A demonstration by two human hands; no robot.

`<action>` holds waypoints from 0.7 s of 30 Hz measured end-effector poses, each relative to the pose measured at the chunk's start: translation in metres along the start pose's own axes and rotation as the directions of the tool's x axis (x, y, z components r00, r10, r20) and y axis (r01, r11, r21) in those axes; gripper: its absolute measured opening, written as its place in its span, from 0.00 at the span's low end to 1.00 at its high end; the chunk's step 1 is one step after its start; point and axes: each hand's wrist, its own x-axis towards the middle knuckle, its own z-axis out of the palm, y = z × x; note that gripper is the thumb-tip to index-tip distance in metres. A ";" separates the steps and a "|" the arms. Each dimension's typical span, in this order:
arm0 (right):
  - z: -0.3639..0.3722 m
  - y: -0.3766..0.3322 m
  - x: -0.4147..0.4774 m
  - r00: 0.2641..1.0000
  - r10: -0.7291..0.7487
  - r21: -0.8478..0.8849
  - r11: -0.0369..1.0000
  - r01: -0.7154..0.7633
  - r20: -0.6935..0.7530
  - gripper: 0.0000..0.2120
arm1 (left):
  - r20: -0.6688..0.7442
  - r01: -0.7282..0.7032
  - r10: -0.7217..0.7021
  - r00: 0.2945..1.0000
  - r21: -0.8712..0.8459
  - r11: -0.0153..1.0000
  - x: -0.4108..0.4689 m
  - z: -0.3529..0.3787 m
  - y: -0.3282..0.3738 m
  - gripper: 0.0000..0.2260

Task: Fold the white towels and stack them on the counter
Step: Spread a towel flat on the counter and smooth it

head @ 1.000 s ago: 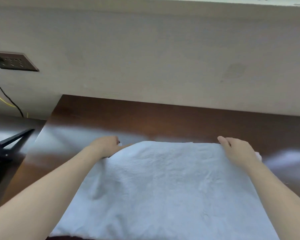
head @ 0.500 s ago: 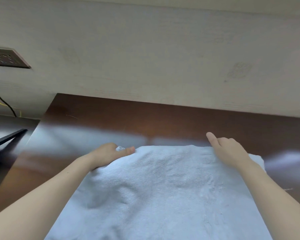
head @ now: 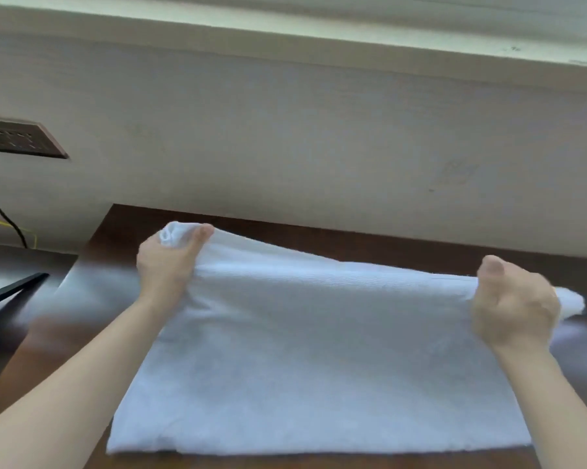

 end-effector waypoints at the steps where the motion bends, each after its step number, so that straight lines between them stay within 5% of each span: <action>1: -0.001 0.000 0.001 0.991 -0.060 -0.008 0.998 0.060 -0.119 0.22 | -0.071 -0.056 0.052 0.996 -0.056 0.997 0.003 0.002 0.003 0.14; 3: 0.008 0.002 0.001 0.978 -0.097 0.007 0.995 0.100 -0.187 0.19 | -0.133 -0.081 0.075 0.988 -0.045 0.996 0.011 0.008 0.003 0.16; 7: 0.036 0.015 -0.018 0.962 0.121 0.001 0.992 -0.125 0.244 0.29 | -0.017 0.126 -0.125 0.992 0.134 0.983 0.016 0.007 -0.031 0.35; 12: 0.048 0.041 -0.061 0.860 0.194 -0.009 0.977 -0.215 0.473 0.41 | 0.198 -0.134 0.045 0.979 0.463 0.876 -0.023 0.002 -0.065 0.45; 18: 0.051 0.027 -0.096 0.867 0.396 0.133 0.883 -0.450 0.303 0.35 | 0.509 -0.523 0.208 0.835 0.618 0.587 -0.094 0.019 -0.094 0.39; 21: 0.057 0.026 -0.109 0.831 0.485 0.149 0.832 -0.535 0.273 0.32 | 0.509 -0.525 0.184 0.841 0.685 0.506 -0.118 0.022 -0.109 0.40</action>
